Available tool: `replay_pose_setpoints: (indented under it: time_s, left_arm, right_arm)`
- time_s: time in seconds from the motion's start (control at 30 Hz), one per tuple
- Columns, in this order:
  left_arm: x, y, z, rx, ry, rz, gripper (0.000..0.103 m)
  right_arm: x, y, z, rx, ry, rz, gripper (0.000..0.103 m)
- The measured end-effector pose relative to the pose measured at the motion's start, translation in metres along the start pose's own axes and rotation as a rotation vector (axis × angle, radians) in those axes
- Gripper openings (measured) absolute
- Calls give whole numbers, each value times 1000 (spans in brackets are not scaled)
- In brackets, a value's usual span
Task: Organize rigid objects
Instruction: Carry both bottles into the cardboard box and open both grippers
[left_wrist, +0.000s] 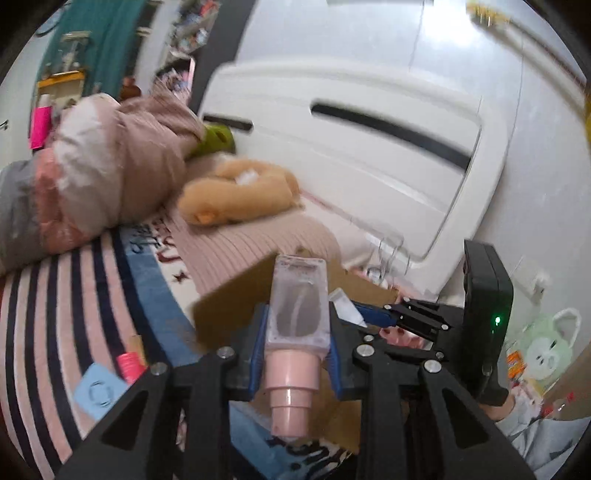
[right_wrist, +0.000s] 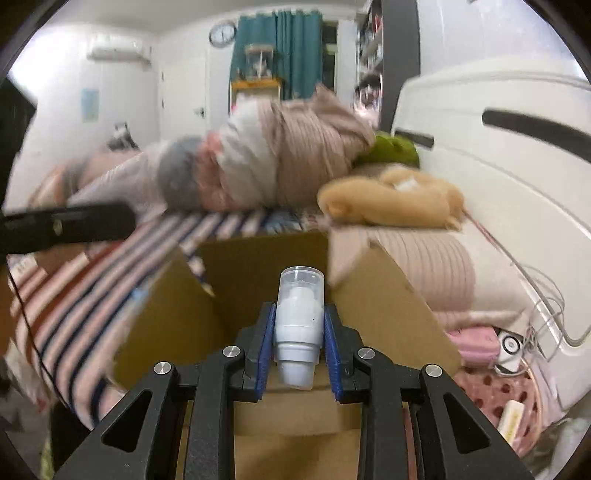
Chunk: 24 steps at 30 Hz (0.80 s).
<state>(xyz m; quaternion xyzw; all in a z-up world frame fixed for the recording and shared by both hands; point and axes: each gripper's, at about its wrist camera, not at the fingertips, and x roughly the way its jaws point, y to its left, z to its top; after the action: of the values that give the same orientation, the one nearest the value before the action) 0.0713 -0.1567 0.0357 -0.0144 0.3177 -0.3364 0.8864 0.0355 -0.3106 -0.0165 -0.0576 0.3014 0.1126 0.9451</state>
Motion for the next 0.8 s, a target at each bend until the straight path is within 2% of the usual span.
replay_pose_setpoints:
  time_s: [0.1,0.23,0.3,0.37,0.4,0.43,0.47,0.6,0.7,0.8]
  left_arm:
    - [43,-12,-1,15,110,32,25]
    - [73,-16,-10,27,182,86,25]
    - [72,-18,-13,37,184,99,26]
    - [72,-16,-14,40,182,92,34]
    - [70,-16,-15,44,178,98,47]
    - [70,-16,-16,45,177,115,55]
    - [73,-12,-14,45,175,129,55]
    - [65,-9,-14,22,156,105,55]
    - [41,-9,-8,19,101,97,55]
    - [11,-1,-4,-2,51,97,63]
  right_arm:
    - [14,-12,-8,14,47,8,21]
    - [18,-17,-16,-2,71,7,21]
    - [17,-19,-16,2,71,23,22]
    - [16,-19,-17,3,65,26,24]
    - [17,-21,-16,6,66,28,28]
    - [16,-21,-16,7,62,30,29]
    - [16,-21,-16,6,64,22,33]
    - [11,-16,-16,-10,63,15,34]
    - [4,-12,-12,-17,51,14,34]
    - [-9,-4,-4,-17,16,27,34]
